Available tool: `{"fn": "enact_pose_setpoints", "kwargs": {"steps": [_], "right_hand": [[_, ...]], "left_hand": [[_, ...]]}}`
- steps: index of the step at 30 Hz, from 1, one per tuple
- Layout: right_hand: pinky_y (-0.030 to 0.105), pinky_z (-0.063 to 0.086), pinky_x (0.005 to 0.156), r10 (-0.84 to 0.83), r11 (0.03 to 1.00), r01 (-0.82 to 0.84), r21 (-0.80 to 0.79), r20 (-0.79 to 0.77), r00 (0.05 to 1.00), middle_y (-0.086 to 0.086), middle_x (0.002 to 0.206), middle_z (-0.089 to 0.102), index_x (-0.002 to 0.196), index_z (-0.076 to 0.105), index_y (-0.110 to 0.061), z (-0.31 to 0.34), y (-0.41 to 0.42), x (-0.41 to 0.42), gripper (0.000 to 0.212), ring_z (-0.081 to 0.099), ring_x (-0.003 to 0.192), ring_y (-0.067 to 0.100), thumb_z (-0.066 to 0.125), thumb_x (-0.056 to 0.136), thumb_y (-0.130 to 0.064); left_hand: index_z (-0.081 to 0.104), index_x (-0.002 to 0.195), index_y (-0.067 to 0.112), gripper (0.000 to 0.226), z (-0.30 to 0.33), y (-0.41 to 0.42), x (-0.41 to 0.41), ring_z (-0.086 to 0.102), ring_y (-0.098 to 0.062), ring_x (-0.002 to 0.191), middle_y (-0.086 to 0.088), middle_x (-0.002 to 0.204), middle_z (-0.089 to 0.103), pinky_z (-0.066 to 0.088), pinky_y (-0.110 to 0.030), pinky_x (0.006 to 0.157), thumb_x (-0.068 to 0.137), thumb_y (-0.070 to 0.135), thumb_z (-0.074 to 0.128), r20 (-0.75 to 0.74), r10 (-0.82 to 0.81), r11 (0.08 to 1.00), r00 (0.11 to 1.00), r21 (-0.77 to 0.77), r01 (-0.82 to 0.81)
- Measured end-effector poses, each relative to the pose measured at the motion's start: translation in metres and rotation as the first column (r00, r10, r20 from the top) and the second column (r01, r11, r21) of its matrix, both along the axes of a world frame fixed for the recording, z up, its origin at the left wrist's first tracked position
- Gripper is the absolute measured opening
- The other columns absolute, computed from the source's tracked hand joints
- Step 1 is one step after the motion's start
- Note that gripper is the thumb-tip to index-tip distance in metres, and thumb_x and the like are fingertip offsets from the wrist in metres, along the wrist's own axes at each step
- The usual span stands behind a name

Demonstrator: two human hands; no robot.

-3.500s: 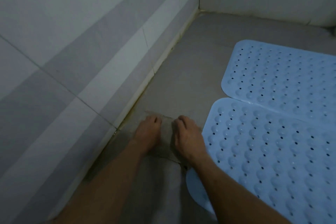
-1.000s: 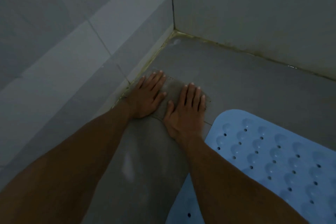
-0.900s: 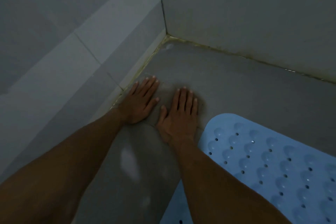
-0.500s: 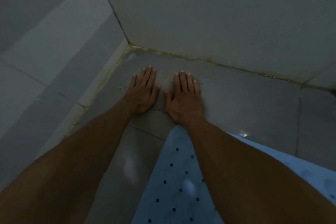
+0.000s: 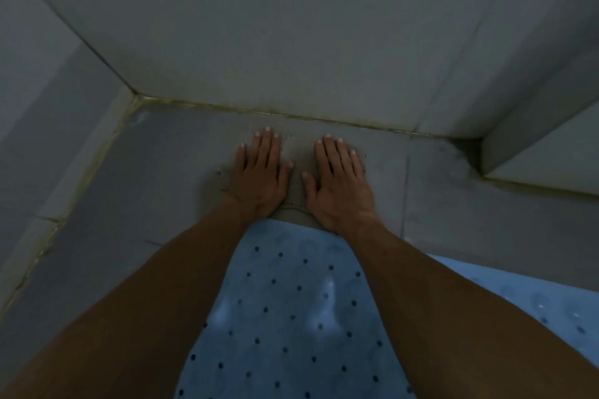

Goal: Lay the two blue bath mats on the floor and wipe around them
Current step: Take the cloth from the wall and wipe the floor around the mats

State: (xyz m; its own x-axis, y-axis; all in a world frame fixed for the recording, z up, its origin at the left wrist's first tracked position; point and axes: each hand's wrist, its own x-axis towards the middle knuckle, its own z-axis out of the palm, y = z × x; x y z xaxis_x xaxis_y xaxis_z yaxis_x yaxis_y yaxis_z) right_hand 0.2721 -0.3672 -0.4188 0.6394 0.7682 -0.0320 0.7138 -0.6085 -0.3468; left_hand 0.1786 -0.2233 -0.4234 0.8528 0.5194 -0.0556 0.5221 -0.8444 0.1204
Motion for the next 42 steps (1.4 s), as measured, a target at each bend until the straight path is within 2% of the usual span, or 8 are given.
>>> {"fn": "enact_pose_setpoints", "kwargs": {"steps": [6,12,23,25,28,32,42], "right_hand": [[0.036,-0.003,0.124,0.005,1.0,-0.005,-0.005,0.021,1.0,0.002,0.166,0.009,0.158,0.014,-0.016,0.004,-0.084,0.036,0.066,0.001,0.153,0.018,0.027,0.103,-0.048],[0.036,-0.003,0.124,0.038,0.996,-0.034,-0.085,0.056,0.998,0.0,0.167,0.005,0.159,0.009,-0.017,0.004,-0.166,0.073,0.067,-0.003,0.153,0.015,0.017,0.102,-0.052],[0.033,-0.006,0.123,0.05,0.987,-0.041,-0.158,0.057,0.997,-0.004,0.166,0.002,0.159,0.006,-0.02,0.013,-0.304,0.125,0.067,-0.004,0.153,0.012,0.016,0.101,-0.052],[0.032,-0.006,0.123,0.033,0.986,-0.024,-0.163,0.054,0.998,-0.005,0.166,0.0,0.159,0.005,-0.02,0.015,-0.329,0.133,0.068,-0.005,0.152,0.011,0.015,0.1,-0.053],[0.032,-0.007,0.123,-0.001,0.984,0.01,-0.176,0.049,0.999,-0.006,0.166,-0.002,0.159,0.003,-0.021,0.017,-0.364,0.146,0.068,-0.007,0.152,0.011,0.016,0.1,-0.053],[0.032,-0.008,0.123,-0.063,0.979,0.068,-0.194,0.032,0.997,-0.006,0.166,-0.005,0.159,0.0,-0.023,0.018,-0.414,0.163,0.069,-0.011,0.152,0.01,0.013,0.1,-0.055],[0.031,-0.007,0.122,-0.226,0.945,0.225,-0.238,0.022,0.974,-0.007,0.166,-0.007,0.159,-0.001,-0.024,0.021,-0.535,0.187,0.071,-0.011,0.151,0.009,0.011,0.097,-0.058]], "left_hand": [[0.013,0.154,0.004,0.073,0.0,-0.079,0.04,0.007,-0.029,0.15,-0.015,0.162,0.009,0.006,-0.052,0.12,0.096,0.048,0.004,0.029,-0.022,1.0,0.999,0.023,0.022],[0.012,0.153,0.0,0.075,0.003,-0.163,0.074,0.008,-0.033,0.149,-0.019,0.161,0.008,0.005,-0.052,0.12,0.096,0.047,0.003,0.024,-0.015,1.0,1.0,0.004,0.015],[0.029,0.147,-0.006,0.069,0.0,-0.303,0.121,0.024,-0.04,0.144,-0.026,0.154,0.027,0.014,-0.055,0.116,0.099,0.043,0.025,0.069,-0.03,0.999,0.997,0.019,0.029],[0.026,0.149,-0.004,0.071,0.0,-0.327,0.13,0.02,-0.039,0.146,-0.024,0.156,0.023,0.01,-0.054,0.117,0.098,0.045,0.021,0.065,-0.042,0.999,0.997,0.01,0.042],[0.012,0.152,-0.001,0.074,0.0,-0.36,0.148,0.005,-0.035,0.149,-0.021,0.16,0.009,-0.001,-0.052,0.119,0.096,0.048,0.011,0.039,-0.063,0.997,0.997,-0.041,0.065],[0.002,0.153,0.001,0.075,0.001,-0.408,0.171,-0.004,-0.032,0.149,-0.019,0.161,-0.001,-0.005,-0.05,0.12,0.095,0.048,0.006,0.033,-0.121,0.991,0.992,-0.055,0.123],[0.006,0.153,0.0,0.071,0.007,-0.519,0.215,-0.002,-0.032,0.149,-0.019,0.161,0.001,-0.004,-0.049,0.12,0.1,0.045,0.02,0.051,-0.256,0.962,0.965,-0.08,0.26]]}}
